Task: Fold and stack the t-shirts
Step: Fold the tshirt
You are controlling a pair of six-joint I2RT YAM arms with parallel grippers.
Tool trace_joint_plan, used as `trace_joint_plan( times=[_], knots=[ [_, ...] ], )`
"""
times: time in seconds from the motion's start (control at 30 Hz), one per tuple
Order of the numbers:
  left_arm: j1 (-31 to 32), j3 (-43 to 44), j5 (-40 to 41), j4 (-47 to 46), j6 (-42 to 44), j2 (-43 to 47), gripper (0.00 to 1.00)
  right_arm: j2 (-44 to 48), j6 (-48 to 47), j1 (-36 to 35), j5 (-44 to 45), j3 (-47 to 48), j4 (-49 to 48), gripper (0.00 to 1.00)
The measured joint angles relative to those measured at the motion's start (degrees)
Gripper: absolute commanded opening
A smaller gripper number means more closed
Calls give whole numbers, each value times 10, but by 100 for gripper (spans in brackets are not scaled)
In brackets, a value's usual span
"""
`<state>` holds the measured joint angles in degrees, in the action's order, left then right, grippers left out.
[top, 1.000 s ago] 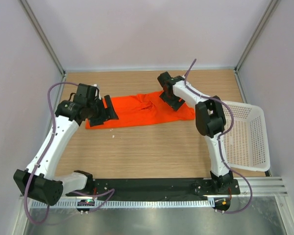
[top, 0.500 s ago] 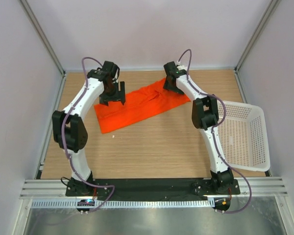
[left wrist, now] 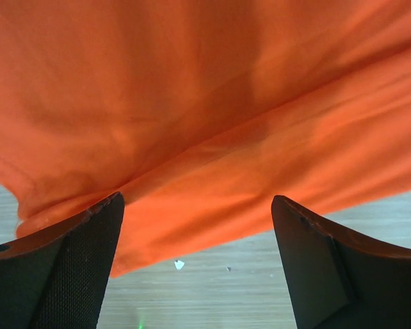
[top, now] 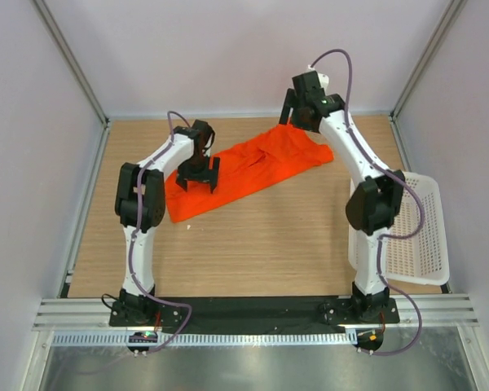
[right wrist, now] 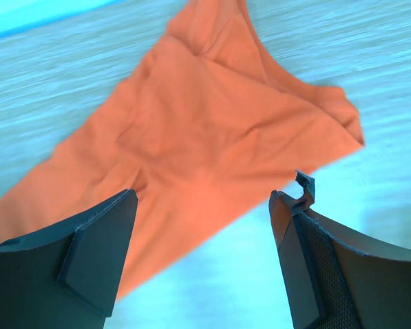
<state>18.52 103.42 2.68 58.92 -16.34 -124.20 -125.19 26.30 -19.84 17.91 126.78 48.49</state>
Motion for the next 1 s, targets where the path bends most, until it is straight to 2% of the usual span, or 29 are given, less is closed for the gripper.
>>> trace_joint_plan(
  times=[0.2,0.27,0.37,0.47,0.57,0.77,0.87,1.0],
  knots=[
    [0,-21,3,-12,-20,-30,83,212,-2,-11,-27,-172,-4,85],
    [4,-49,3,-25,-40,-15,82,257,-5,-14,-26,-226,-3,85],
    [19,-114,0,-36,-79,23,81,276,-10,-13,-20,-277,-3,86],
    [57,-182,-14,-37,-132,64,81,268,-12,-9,-19,-318,-5,85],
    [125,-239,-45,-40,-204,100,82,249,-12,-6,-22,-328,-7,86],
    [265,-290,-138,-102,-352,145,84,155,-15,-5,-31,-268,-30,85],
    [292,-287,-162,-131,-395,166,85,90,-19,-5,-36,-216,-40,85],
    [287,-265,-157,-132,-417,218,86,9,-24,-5,-42,-155,-52,84]
  ],
)
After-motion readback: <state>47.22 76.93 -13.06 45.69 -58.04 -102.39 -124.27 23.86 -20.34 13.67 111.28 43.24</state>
